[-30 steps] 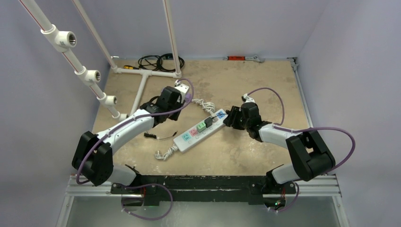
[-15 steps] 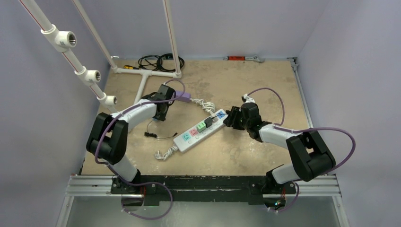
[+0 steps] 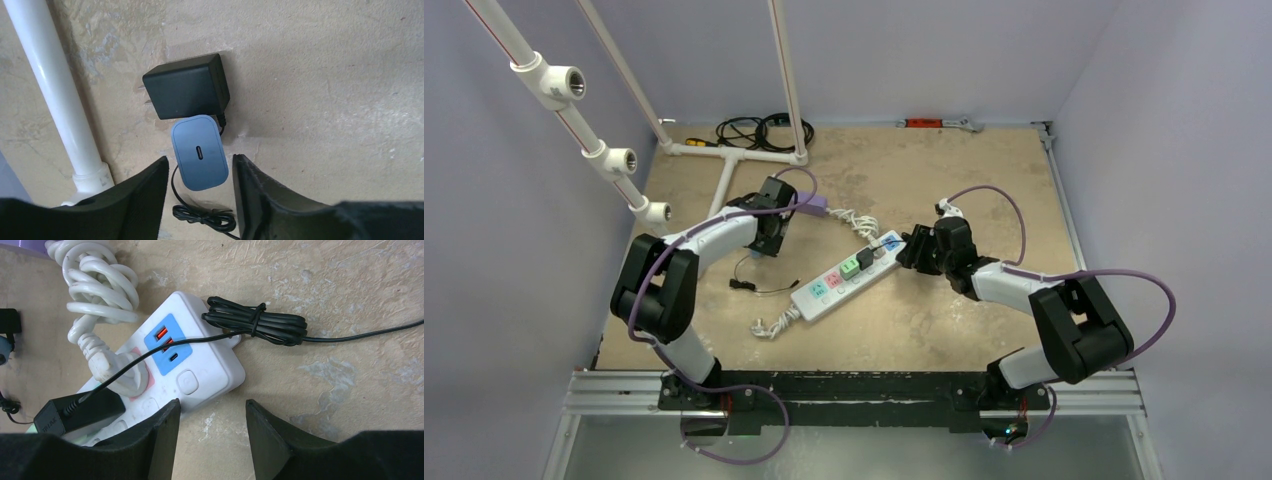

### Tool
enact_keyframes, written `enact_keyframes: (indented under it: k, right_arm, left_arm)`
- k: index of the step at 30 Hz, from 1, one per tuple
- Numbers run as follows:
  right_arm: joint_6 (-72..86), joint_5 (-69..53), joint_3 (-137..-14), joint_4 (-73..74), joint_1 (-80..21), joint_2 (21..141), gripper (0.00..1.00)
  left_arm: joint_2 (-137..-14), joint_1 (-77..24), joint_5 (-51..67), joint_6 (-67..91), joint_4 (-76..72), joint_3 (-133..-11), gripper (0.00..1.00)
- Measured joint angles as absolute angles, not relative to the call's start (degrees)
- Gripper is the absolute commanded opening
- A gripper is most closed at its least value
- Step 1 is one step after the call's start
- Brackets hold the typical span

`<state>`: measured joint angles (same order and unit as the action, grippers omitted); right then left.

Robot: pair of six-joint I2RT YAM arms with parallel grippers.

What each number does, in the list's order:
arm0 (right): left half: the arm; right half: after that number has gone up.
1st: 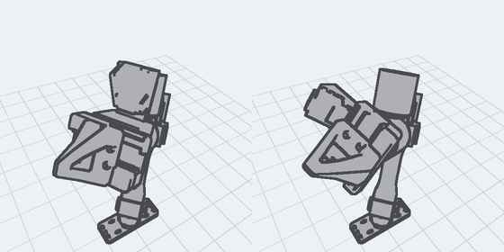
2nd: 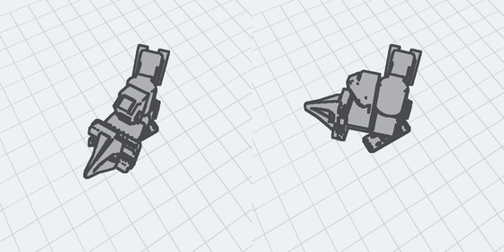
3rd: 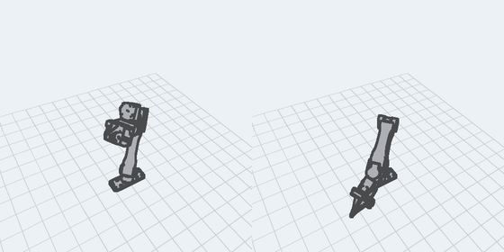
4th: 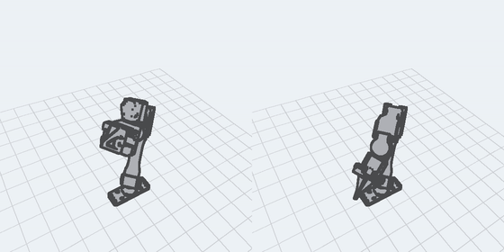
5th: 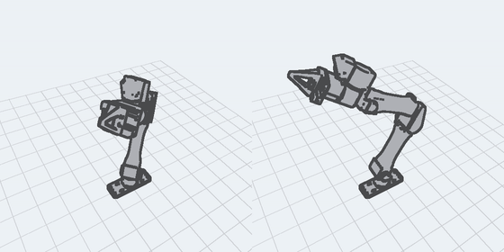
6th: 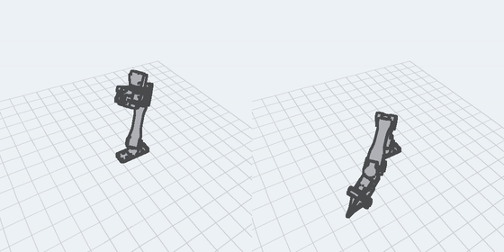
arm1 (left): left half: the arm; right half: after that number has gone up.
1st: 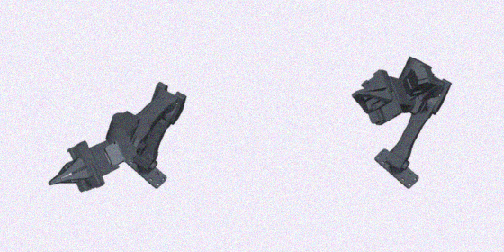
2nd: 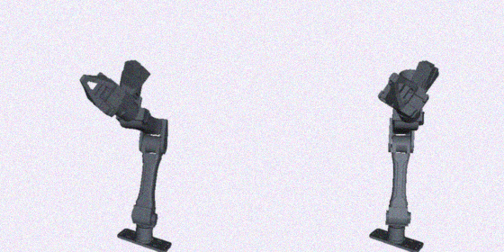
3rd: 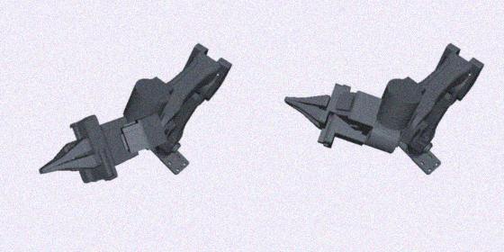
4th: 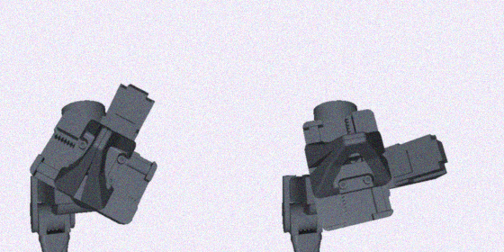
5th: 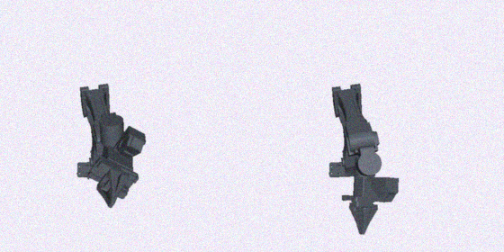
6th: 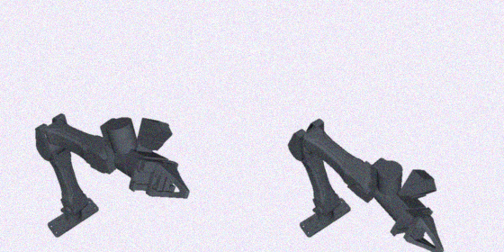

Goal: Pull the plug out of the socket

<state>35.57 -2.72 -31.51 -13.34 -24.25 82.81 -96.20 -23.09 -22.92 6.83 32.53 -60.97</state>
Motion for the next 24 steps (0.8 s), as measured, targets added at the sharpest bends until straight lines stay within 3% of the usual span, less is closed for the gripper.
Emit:
enact_keyframes:
  k: [5, 10, 16, 24]
  right_arm:
    - [35.53, -2.72, -31.51, -13.30, -24.25, 82.81, 0.59]
    - [35.29, -2.87, -31.51, -13.26, -24.25, 82.83, 0.62]
    - [34.87, -4.12, -31.51, -13.26, -24.25, 83.29, 0.64]
    - [34.89, -4.05, -31.51, -13.26, -24.25, 83.31, 0.64]
  left_arm:
    - [-96.09, -23.09, -21.98, 6.87, 32.62, -61.30, 0.83]
    - [-94.00, -23.11, -20.73, 6.87, 32.47, -61.30, 0.98]
    - [-86.87, -24.71, -20.01, 6.59, 30.20, -60.95, 0.99]
    - [-75.42, -33.93, -12.75, 3.73, 24.21, -57.01, 0.98]
